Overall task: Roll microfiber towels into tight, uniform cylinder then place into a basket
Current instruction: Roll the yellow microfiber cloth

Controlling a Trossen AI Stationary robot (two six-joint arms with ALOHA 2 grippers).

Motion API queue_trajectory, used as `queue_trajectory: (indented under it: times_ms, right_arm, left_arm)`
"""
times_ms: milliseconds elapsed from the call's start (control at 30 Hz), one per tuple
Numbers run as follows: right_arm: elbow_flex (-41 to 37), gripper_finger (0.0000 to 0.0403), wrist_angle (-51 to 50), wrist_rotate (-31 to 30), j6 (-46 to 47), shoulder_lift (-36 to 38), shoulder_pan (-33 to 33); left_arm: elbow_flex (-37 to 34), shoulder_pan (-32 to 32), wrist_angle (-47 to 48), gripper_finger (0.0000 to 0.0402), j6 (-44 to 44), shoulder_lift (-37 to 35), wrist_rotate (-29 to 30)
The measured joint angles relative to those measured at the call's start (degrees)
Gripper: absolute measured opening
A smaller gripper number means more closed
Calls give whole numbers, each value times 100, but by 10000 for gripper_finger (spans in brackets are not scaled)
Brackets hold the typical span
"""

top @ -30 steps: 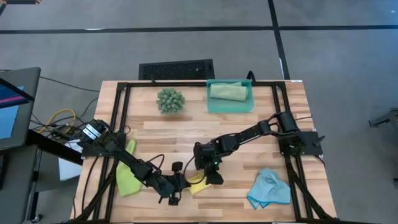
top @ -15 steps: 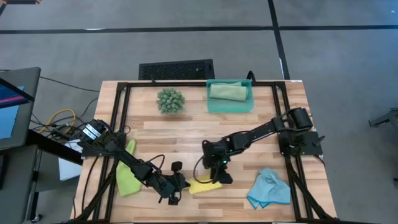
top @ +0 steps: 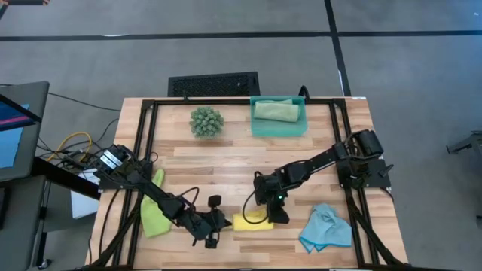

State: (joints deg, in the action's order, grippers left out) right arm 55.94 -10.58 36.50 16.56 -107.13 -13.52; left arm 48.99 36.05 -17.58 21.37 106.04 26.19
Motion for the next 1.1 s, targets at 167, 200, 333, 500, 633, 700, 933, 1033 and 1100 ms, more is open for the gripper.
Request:
queue_trajectory:
  times_ms: [167,200,333,500,633,700,933,1033,1100]
  right_arm:
    - [4,130,38,-193,4,0,40]
    - [4,126,33,-194,4,0,60]
    - [4,113,34,-210,4,0,136]
    - [4,108,42,-211,9,0,146]
    - [4,108,38,-211,9,0,144]
    - [4,108,34,-211,-7,0,144]
    - [8,108,-163,-220,-201,168,250]
    - [11,108,-434,-419,-260,375,320]
    - [11,108,-614,-746,-299,529,318]
  left_arm:
    - [275,58,-6,0,-280,0,851]
    - [349,76,-13,0,-369,0,927]
    - [501,93,-84,0,-514,0,852]
    - [505,-142,-178,0,-496,328,615]
    - [499,-344,-88,0,-236,589,381]
    - [501,-413,-74,0,-161,635,238]
    - [503,-472,116,0,-51,643,-47]
    - [503,-459,134,0,-52,643,-44]
    - [503,-459,155,0,-53,643,-44]
